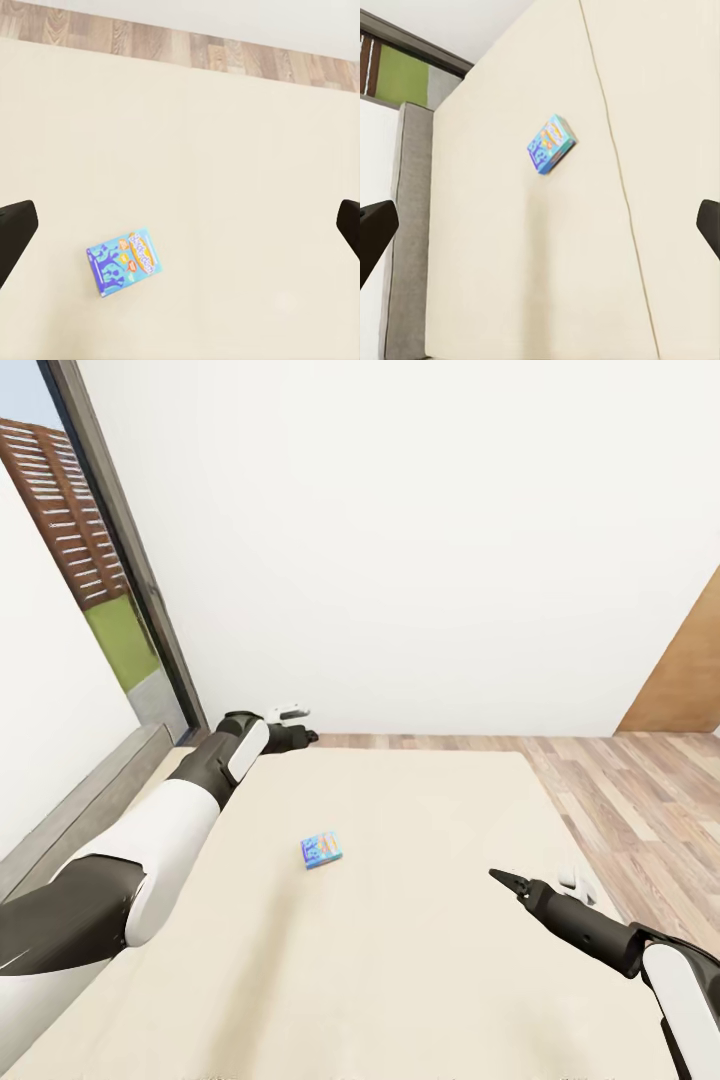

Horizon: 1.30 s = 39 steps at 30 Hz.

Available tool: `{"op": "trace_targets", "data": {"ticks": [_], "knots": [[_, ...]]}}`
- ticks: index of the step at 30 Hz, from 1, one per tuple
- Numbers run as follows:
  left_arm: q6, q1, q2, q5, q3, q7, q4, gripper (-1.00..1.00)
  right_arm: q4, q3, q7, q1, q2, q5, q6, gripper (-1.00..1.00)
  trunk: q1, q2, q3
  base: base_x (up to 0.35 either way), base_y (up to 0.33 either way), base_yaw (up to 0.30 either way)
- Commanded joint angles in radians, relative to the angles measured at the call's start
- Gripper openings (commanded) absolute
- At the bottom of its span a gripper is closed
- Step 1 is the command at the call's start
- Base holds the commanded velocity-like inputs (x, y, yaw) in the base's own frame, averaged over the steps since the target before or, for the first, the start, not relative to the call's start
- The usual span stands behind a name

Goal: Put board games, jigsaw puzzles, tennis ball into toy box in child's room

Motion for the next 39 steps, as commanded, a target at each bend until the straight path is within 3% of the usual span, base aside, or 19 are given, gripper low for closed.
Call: {"op": "trace_targets", "data": {"ticks": [1,39], "knots": [[0.004,-0.001,0.000,0.010,-0.005,0.010,-0.003,1.00,0.000,-0.002,0.010,-0.001,0.000,0.010,0.005,1.00,0.001,-0.002,-0.004,0.000,0.000,0.000],[0.007,-0.001,0.000,0.009,-0.005,0.010,-0.006,1.00,0.000,-0.003,0.014,-0.001,-0.001,0.010,0.006,1.00,0.001,-0.002,-0.066,0.000,0.000,0.000]]}}
